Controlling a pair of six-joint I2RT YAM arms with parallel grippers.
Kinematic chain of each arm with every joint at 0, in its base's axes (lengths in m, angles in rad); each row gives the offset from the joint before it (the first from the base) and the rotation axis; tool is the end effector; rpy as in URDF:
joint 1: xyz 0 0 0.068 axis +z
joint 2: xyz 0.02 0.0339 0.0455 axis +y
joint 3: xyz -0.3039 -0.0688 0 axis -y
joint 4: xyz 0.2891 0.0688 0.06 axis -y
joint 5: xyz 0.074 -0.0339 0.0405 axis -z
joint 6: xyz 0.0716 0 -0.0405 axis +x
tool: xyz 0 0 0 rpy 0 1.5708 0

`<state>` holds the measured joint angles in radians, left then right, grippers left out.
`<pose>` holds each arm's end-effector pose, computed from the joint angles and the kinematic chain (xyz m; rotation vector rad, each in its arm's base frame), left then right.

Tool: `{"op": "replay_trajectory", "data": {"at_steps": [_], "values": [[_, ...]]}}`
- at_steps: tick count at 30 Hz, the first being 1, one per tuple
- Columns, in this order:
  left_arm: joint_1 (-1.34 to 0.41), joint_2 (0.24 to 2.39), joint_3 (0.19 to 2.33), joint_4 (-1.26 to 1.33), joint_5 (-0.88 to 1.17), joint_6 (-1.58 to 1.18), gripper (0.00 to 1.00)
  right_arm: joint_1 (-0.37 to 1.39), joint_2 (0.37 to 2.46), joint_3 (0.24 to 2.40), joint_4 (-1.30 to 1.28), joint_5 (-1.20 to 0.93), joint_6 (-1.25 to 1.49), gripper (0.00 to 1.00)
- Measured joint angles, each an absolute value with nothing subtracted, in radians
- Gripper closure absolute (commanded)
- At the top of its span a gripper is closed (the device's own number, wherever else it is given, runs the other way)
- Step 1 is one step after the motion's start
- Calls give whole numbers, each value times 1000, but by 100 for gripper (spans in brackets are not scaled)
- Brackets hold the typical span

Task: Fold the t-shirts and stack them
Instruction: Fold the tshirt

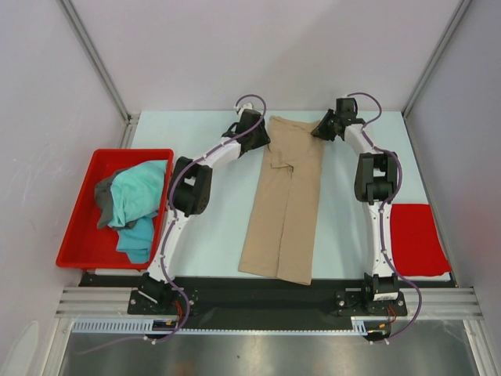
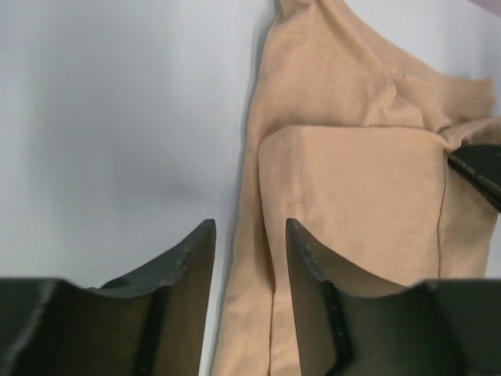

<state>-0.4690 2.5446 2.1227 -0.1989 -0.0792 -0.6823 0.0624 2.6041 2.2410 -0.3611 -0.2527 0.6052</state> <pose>0.6073 -0.3014 0.1361 -0.2845 2.2277 -0.5540 0.6775 0.0603 0.1275 0.4995 2.2959 0.6278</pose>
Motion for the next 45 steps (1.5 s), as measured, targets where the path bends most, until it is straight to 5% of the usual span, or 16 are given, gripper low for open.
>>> {"op": "replay_trajectory", "data": {"at_steps": [6,15,18,23,27,45], "values": [[-469,2465,2128,-279,-74,-590,53,67,2611,2291,-422,-252,564,69],[-441,2399,2104,-61,149,-589,71,122,2544,2242,-481,-278,526,68],[-429,2464,2136,0,237,-640,76,167,2479,2162,-473,-316,527,70],[-408,2603,2170,63,322,-744,78,231,2438,2103,-422,-423,545,91],[-394,2692,2178,64,357,-816,78,251,2438,2038,-375,-508,571,98],[-383,2718,2249,-26,381,-871,77,195,2221,1477,-208,-672,571,96]]}}
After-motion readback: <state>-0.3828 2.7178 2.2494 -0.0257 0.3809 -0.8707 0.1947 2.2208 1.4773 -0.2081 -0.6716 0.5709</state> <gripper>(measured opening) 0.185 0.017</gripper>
